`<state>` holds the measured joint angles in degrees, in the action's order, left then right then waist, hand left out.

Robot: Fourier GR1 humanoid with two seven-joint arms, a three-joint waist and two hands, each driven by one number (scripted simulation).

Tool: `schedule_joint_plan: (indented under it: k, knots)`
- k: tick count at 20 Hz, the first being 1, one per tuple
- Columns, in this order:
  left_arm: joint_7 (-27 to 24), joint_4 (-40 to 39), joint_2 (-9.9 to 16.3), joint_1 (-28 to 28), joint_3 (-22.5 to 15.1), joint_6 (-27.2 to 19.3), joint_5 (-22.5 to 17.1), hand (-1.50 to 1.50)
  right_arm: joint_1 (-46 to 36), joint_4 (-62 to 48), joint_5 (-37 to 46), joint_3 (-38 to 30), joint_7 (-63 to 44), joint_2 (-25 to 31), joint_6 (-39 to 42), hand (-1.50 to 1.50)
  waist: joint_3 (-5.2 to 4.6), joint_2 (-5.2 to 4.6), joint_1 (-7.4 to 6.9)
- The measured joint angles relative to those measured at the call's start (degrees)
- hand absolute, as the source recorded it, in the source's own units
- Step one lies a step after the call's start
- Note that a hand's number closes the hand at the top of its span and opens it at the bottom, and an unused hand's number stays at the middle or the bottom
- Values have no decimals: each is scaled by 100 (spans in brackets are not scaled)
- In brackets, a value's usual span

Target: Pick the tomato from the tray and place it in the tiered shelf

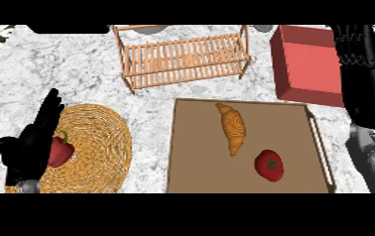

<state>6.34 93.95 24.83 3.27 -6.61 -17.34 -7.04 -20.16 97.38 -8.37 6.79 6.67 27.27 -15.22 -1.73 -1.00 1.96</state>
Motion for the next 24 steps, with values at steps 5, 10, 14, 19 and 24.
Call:
schedule_joint_plan:
  k: [5, 10, 14, 19, 24]
  knots:
    - [-124, 3, -242, -274, 82, -48, -66, 0, 515, -41, -15, 91, -469, -293, -225, 150, 121, 77, -94]
    - [-79, 130, -344, -459, 255, -65, -279, 0, 1358, -186, -140, -237, -900, -821, -1083, -150, 160, 107, -4]
    - [99, 223, -463, -643, 236, -89, -258, 0, 2291, 620, -448, -254, -592, -1086, -938, -150, 171, 115, -56]
    - [128, 199, -553, -677, 199, -76, -193, 0, 3049, 1758, -273, -15, -1201, -338, -391, -150, 163, 126, -72]
    - [78, 186, -614, -669, 162, -60, -162, 0, 3286, 2521, 200, 221, -2429, 791, 144, -150, 150, 122, -112]
